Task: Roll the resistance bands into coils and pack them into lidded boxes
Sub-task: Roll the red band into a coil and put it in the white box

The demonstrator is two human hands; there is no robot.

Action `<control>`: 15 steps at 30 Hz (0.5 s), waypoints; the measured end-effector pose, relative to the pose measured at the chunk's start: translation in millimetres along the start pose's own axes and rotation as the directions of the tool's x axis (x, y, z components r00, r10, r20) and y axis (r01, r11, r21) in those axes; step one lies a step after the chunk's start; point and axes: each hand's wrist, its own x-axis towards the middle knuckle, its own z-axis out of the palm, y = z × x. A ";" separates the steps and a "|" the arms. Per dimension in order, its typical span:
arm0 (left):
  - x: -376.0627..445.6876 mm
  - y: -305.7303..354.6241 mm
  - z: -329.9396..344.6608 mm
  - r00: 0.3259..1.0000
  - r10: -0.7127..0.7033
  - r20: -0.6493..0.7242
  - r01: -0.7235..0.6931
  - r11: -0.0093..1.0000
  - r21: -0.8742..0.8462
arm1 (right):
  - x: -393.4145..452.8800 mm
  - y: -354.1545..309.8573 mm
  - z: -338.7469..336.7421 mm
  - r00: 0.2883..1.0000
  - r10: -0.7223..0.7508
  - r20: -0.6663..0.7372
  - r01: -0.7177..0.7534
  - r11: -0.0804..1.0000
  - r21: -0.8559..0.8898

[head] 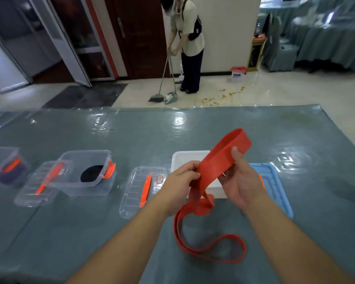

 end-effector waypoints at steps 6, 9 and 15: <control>9.9 31.3 -7.9 0.996 0.017 0.083 -0.022 0.998 0.064 | -11.3 -27.0 71.7 0.946 -0.323 -0.041 0.310 0.932 -0.188; 14.5 44.1 -11.4 0.983 0.081 0.165 -0.102 0.987 0.127 | -18.2 -30.2 95.5 0.895 -0.446 -0.007 0.394 0.798 -0.456; 13.4 106.3 -38.5 0.905 0.425 0.000 -0.407 0.867 0.288 | -27.7 -26.3 111.2 0.834 -0.548 0.063 0.437 0.587 -0.681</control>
